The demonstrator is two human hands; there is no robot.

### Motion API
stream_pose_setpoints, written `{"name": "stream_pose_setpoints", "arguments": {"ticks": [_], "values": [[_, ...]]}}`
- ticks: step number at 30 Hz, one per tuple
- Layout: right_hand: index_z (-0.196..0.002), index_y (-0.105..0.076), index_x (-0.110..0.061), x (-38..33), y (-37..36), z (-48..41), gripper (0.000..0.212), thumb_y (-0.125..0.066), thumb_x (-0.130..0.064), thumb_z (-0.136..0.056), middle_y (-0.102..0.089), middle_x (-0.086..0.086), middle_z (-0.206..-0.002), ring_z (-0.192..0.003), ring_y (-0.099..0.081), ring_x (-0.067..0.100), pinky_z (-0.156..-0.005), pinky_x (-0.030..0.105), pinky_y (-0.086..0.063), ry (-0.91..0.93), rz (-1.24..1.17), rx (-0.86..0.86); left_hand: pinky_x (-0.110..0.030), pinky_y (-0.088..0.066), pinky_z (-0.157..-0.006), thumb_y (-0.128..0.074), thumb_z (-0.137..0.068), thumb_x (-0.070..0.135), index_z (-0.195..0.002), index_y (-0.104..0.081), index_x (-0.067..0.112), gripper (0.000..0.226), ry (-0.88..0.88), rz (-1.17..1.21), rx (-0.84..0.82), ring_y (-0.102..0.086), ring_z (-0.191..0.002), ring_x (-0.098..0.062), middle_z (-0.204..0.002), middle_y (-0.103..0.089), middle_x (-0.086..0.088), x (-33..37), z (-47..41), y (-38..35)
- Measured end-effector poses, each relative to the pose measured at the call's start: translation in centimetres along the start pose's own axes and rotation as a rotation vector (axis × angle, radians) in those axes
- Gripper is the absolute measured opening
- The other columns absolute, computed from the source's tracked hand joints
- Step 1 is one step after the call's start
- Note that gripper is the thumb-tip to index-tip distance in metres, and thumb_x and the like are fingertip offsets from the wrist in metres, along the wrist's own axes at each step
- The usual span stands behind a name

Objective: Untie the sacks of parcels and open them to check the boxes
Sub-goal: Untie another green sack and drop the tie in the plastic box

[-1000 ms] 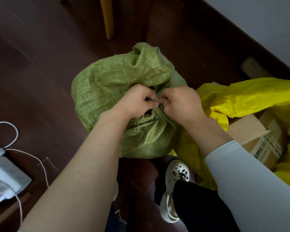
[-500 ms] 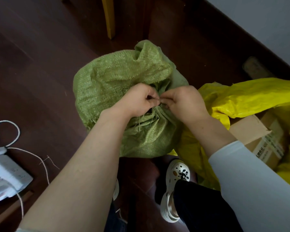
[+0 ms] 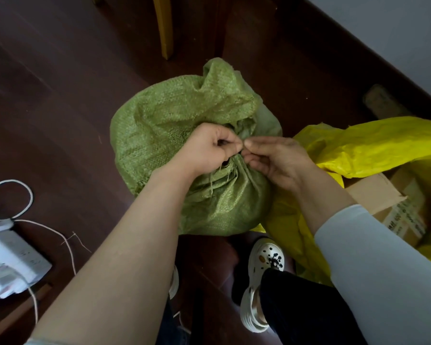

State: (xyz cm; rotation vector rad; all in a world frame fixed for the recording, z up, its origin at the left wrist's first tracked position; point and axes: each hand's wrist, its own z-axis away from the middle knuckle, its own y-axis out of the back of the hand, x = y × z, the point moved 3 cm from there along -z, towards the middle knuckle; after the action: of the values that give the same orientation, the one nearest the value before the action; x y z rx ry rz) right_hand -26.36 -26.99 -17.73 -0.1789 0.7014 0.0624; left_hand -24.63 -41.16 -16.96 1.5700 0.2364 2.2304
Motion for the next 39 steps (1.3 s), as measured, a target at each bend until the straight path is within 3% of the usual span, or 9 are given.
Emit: {"name": "stream_pose_setpoints", "arguments": {"ticks": [5, 8, 11, 18, 25, 29, 34, 37, 39], "values": [[-0.111, -0.066, -0.003, -1.5, -0.9, 0.2, 0.025, -0.062, -0.004, -0.087, -0.067, 0.006, -0.069, -0.058, -0.065, 0.01, -0.065, 0.025, -0.058, 0.44, 0.736, 0.064, -0.028, -0.048, -0.092, -0.063, -0.087, 0.011, -0.101, -0.071, 0.005, 0.017, 0.01, -0.137, 0.006, -0.063, -0.095, -0.019, -0.101, -0.07, -0.009, 0.0, -0.4, 0.2], [-0.108, -0.069, -0.013, -2.0, -1.5, 0.9, 0.021, -0.057, -0.018, -0.091, -0.071, 0.011, -0.088, -0.084, -0.067, 0.028, -0.078, 0.042, -0.055, 0.608, 1.169, 0.14, -0.034, -0.049, -0.093, -0.063, -0.087, 0.015, -0.098, -0.072, 0.009, 0.016, 0.024, -0.17, 0.0, -0.064, -0.095, -0.022, -0.098, -0.071, -0.008, 0.1, -0.5, 0.1], [-0.112, -0.062, -0.014, -1.8, -2.1, 1.1, 0.024, -0.048, -0.024, -0.095, -0.067, 0.011, -0.103, -0.098, -0.061, 0.031, -0.079, 0.038, -0.05, 0.709, 1.435, 0.236, -0.032, -0.05, -0.088, -0.063, -0.087, 0.016, -0.094, -0.072, 0.011, 0.012, 0.037, -0.153, 0.022, -0.061, -0.084, -0.018, -0.09, -0.07, -0.005, -0.1, -0.5, 0.1], [-0.097, -0.069, -0.007, -1.3, -0.5, 0.2, 0.022, -0.053, -0.019, -0.088, -0.068, 0.011, -0.079, -0.063, -0.066, 0.026, -0.066, 0.047, -0.056, 0.877, 1.063, 0.146, -0.032, -0.05, -0.09, -0.064, -0.086, 0.014, -0.091, -0.072, 0.012, 0.009, 0.028, -0.094, 0.061, -0.062, -0.09, -0.016, -0.088, -0.067, -0.001, 0.5, -0.2, 0.5], [-0.099, -0.071, -0.003, -1.2, 0.6, -0.1, 0.019, -0.057, -0.009, -0.087, -0.07, 0.015, -0.082, -0.063, -0.068, 0.025, -0.067, 0.04, -0.059, 0.929, 1.055, 0.157, -0.023, -0.049, -0.083, -0.065, -0.085, 0.011, -0.094, -0.072, 0.009, 0.011, 0.023, -0.044, 0.038, -0.059, -0.079, -0.008, -0.081, -0.065, 0.005, 0.8, 0.1, 0.8], [-0.106, -0.067, 0.004, -1.8, 3.3, -1.0, 0.021, -0.055, 0.0, -0.09, -0.068, 0.012, -0.079, -0.054, -0.061, -0.005, -0.06, 0.007, -0.051, 0.628, 0.805, 0.284, -0.004, -0.043, -0.067, -0.067, -0.084, 0.011, -0.092, -0.072, 0.011, 0.01, 0.004, 0.028, 0.051, -0.054, -0.065, 0.004, -0.072, -0.06, 0.014, 1.0, 0.5, 1.4], [-0.102, -0.065, 0.004, -2.3, 1.9, -1.2, 0.016, -0.056, 0.002, -0.089, -0.06, 0.0, -0.063, -0.046, -0.058, -0.005, -0.053, 0.01, -0.052, 0.501, 0.498, 0.221, -0.019, -0.044, -0.059, -0.06, -0.087, 0.007, -0.078, -0.06, 0.022, 0.017, 0.116, 0.127, 0.113, -0.054, -0.066, -0.011, -0.072, -0.058, 0.005, 0.1, 0.1, 1.2], [-0.1, -0.064, 0.001, -2.8, 1.8, -0.6, 0.014, -0.056, 0.002, -0.089, -0.06, 0.0, -0.067, -0.049, -0.06, -0.005, -0.053, 0.01, -0.052, 0.531, 0.494, 0.216, -0.023, -0.046, -0.069, -0.066, -0.08, 0.01, -0.094, -0.059, 0.021, 0.019, 0.125, 0.12, 0.135, -0.052, -0.065, -0.007, -0.08, -0.059, 0.006, 0.3, 0.1, 1.7], [-0.098, -0.064, -0.002, -3.3, 1.8, 0.2, 0.012, -0.055, 0.0, -0.09, -0.06, -0.001, -0.068, -0.051, -0.061, -0.005, -0.052, 0.011, -0.051, 0.57, 0.47, 0.257, -0.03, -0.051, -0.078, -0.073, -0.075, 0.019, -0.112, -0.056, 0.024, 0.041, 0.102, 0.084, 0.137, -0.057, -0.074, -0.01, -0.087, -0.059, 0.007, 0.7, 0.2, 1.6]]}}
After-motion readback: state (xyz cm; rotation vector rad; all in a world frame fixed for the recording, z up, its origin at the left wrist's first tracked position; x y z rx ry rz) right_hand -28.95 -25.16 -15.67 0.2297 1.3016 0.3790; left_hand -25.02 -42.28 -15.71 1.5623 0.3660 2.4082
